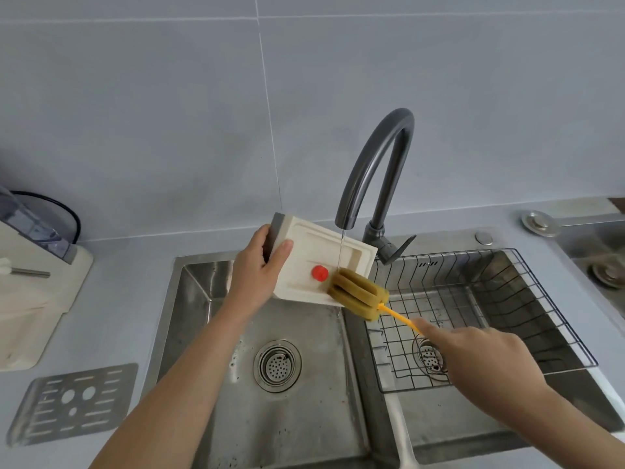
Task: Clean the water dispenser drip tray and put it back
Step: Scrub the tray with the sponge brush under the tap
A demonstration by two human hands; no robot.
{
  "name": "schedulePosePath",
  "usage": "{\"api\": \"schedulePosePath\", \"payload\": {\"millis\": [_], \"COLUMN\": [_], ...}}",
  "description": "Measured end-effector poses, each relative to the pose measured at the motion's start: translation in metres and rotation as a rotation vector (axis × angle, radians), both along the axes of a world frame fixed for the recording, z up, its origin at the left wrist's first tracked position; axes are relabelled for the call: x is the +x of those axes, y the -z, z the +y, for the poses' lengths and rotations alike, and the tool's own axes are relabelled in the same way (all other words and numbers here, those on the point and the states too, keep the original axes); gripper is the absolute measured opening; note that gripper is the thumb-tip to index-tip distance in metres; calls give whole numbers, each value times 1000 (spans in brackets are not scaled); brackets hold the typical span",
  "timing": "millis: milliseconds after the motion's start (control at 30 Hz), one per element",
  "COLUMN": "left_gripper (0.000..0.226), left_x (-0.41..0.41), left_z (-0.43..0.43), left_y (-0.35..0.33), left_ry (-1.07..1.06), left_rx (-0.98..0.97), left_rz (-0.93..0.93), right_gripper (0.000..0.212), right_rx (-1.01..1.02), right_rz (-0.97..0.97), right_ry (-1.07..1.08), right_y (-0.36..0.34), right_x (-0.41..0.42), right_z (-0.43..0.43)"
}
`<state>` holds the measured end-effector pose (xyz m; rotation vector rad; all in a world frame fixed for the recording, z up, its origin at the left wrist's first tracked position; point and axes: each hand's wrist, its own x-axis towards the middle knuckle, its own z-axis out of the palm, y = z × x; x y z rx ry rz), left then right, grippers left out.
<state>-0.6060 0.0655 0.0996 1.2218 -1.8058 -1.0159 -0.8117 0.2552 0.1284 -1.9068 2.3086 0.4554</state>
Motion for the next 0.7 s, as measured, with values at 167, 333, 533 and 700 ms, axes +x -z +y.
{"api": "schedulePosePath", "payload": {"millis": [167, 333, 533, 700], "left_gripper": [18, 13, 14, 20], "left_x": [-8, -13, -32, -45], "left_z": [-1, -5, -6, -3], "left_y": [8, 17, 26, 34], "left_ry": [4, 26, -9, -21], "left_rx": [108, 197, 537, 713], "left_rz": [82, 155, 361, 395], "right_gripper": [64, 48, 47, 48], "right_rx": [-18, -77, -131, -152], "right_rz": [23, -128, -290, -253], "right_ry": [81, 171, 152, 135], "right_y": [-18, -35, -42, -35], "right_x": [-16, -29, -31, -21], "right_z": [12, 19, 11, 4]}}
